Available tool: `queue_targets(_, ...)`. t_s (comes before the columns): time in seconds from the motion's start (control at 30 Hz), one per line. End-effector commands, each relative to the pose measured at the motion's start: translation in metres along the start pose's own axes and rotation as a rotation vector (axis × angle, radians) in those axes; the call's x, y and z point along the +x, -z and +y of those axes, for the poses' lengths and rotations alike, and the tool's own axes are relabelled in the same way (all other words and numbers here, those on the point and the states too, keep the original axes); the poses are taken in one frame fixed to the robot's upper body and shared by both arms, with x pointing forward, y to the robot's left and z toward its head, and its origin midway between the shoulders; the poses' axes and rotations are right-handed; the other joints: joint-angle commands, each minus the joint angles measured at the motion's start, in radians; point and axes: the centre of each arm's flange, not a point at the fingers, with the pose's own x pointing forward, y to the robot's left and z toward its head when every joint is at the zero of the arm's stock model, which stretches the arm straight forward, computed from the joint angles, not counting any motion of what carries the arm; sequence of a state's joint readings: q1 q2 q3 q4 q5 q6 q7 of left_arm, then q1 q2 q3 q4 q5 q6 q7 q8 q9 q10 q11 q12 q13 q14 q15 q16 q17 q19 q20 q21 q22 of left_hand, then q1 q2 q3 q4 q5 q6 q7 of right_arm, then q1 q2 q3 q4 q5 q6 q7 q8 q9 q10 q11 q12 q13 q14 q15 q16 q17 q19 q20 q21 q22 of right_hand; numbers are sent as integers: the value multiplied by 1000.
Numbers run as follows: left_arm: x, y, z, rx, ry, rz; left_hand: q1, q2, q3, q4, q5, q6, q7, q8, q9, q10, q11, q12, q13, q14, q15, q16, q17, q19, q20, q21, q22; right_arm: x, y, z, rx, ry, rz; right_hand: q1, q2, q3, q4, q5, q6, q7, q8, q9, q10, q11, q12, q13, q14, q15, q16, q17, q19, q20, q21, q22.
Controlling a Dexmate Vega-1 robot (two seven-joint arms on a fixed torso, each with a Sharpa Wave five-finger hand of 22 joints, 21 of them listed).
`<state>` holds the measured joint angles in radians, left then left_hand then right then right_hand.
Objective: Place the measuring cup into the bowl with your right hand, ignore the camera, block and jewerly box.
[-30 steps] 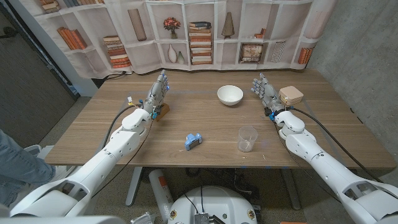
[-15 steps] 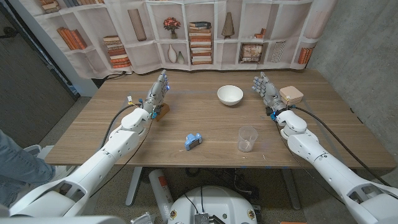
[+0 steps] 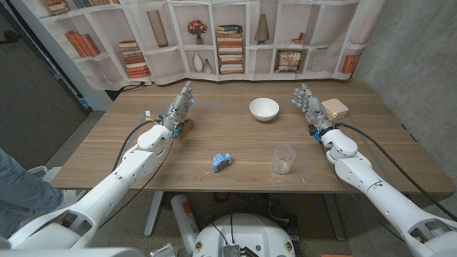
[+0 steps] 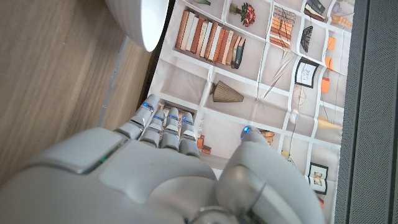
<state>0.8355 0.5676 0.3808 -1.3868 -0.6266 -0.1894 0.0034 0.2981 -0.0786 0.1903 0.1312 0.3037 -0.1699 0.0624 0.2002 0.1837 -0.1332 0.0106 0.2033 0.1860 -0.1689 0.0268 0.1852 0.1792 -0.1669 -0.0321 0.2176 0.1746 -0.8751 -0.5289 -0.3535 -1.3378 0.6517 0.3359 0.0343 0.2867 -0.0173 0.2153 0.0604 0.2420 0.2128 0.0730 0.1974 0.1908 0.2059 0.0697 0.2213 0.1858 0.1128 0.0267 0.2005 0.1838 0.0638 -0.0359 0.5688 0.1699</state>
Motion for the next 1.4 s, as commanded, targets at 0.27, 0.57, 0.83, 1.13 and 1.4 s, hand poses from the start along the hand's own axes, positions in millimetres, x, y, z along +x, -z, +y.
queue_targets(0.27, -9, -9, 2, 41, 27, -3, 10, 6, -1, -8, 9, 6, 5, 6, 3, 10, 7, 9, 2, -12, 2, 6, 2, -28, 2, -5, 5, -33, -5, -4, -23, -7, -31, 12, 1, 2, -10, -6, 5, -2, 0, -1, 8, -2, 3, 3, 7, -4, 1, 2, 13, -16, -5, 3)
queue_targets(0.57, -12, -3, 8, 24, 35, -22, 13, 9, -2, -9, 10, 14, 4, 8, 3, 13, 7, 9, 2, -6, 0, 7, 2, -30, 3, -7, 5, -44, 0, -3, -53, -4, -27, 13, 1, 1, -12, -7, 4, -4, -1, -1, 7, -2, 2, 2, 5, -4, -1, 2, 15, -14, -10, 3)
queue_targets(0.83, -16, -4, 12, 23, 50, -58, 15, 12, -4, -11, 11, 22, 1, 9, 3, 25, 2, 12, 2, 2, -2, 9, 2, -30, 4, -8, 6, -53, -8, -5, -96, 6, -25, 16, 1, 1, -15, -8, 2, -7, -1, -1, 7, 0, 1, 2, 6, -5, -1, 2, 17, -15, -15, 3)
queue_targets(1.13, -19, -9, 17, 28, 58, -80, 17, 13, -5, -12, 11, 30, 0, 10, 3, 31, 1, 13, 2, 9, -3, 10, 2, -27, 5, -9, 6, -67, -12, -5, -124, 10, -40, 19, 0, 1, -19, -9, 1, -9, -2, -1, 11, -2, 2, 2, 9, -6, -1, 1, 20, -15, -19, 3)
queue_targets(1.4, -22, -15, 18, 39, 65, -93, 18, 14, -6, -13, 11, 33, 0, 10, 3, 34, 0, 14, 2, 12, -3, 10, 2, -25, 4, -8, 6, -80, -14, -3, -139, 10, -54, 23, -1, 1, -22, -9, 2, -9, -2, -2, 11, -4, 2, 2, 10, -8, -2, 1, 20, -16, -23, 3)
